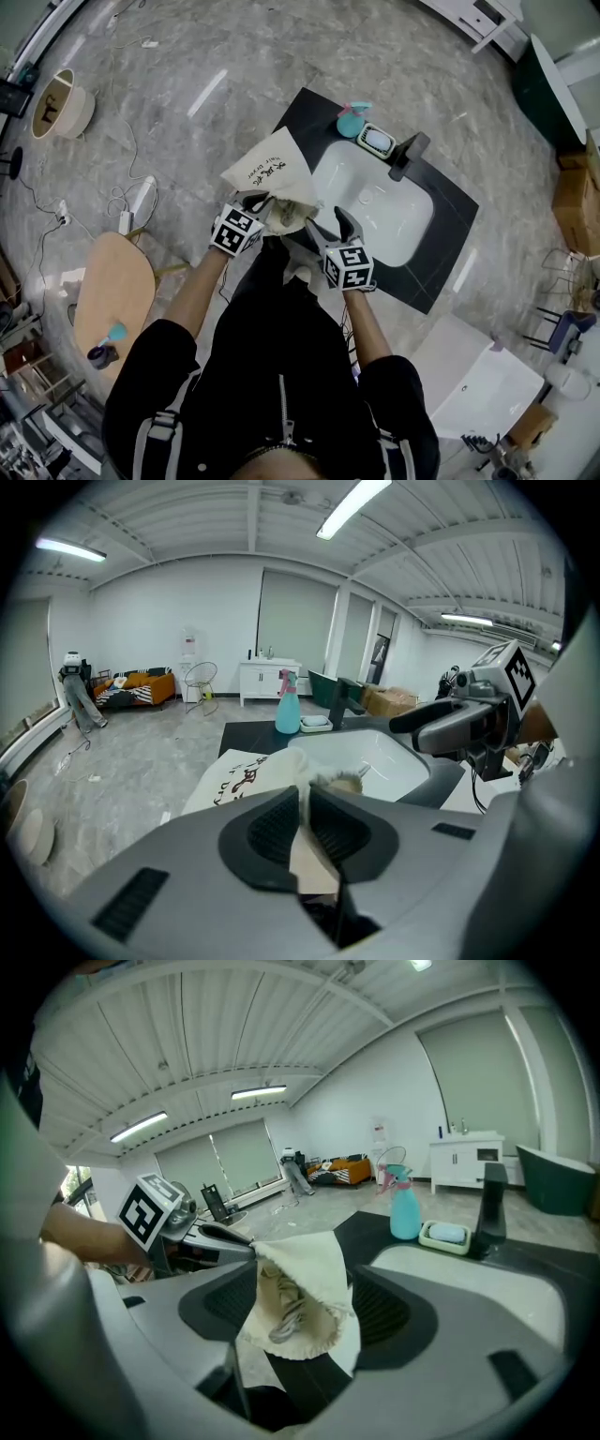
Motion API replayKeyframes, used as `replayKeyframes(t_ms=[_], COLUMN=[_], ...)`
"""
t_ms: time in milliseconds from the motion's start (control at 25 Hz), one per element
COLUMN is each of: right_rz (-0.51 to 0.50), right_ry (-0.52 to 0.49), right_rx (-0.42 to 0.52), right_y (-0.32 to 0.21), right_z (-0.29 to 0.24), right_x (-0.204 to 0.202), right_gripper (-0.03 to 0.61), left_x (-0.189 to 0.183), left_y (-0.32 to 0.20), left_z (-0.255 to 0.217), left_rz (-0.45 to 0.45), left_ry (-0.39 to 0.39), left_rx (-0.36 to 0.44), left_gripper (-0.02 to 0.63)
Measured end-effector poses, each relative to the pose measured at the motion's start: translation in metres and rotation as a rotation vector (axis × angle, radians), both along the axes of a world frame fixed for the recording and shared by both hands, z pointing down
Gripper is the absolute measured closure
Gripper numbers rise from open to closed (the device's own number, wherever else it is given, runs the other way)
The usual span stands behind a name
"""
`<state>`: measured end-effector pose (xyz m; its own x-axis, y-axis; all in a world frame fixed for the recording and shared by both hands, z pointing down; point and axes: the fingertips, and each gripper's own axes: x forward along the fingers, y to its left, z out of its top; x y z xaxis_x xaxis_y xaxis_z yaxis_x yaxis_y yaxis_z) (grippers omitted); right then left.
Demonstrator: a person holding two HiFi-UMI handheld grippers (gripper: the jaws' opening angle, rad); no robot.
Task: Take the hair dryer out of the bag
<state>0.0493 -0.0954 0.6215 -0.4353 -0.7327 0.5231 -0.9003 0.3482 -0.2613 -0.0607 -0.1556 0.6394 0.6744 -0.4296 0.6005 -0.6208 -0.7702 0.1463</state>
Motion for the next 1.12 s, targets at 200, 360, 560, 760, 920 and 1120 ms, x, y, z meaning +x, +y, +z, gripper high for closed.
replayKeyframes(t_ms=[200,360,560,760,920,1120], right_rz=[-0.045,-0.051,-0.033,0.009,0.01,0.023], right_ry=[-0.021,-0.083,-0.179,-0.26,-0.273,-0.264], right_rx=[-0.096,-0.177,-0.287,-0.368,-0.403,-0.423], right_y=[0.005,0.007,0.007,0.002,-0.002,-0.013], right_z=[0.028,0.051,0.082,0.105,0.119,0.132], right_x=[-0.02,-0.035,-0.048,-0.053,-0.059,-0.066], right_gripper=[0.258,0.261,0.273,0.301,0.308,0.314], left_x=[-0.004,-0.006,-0.006,-0.009,-0.009,-0.009], left_y=[-0.003,-0.007,-0.004,-0.002,0.0,0.002], left_z=[0.001,0.0,0.0,0.003,0.005,0.009], left_rz=[-0.007,-0.008,0.012,0.023,0.025,0.025], left_ry=[0.008,0.019,0.02,0.019,0.023,0.023], left_rx=[-0.011,-0.016,-0.021,-0.032,-0.041,-0.049], left_gripper=[0.56,0.56,0.56,0.56,0.561,0.561])
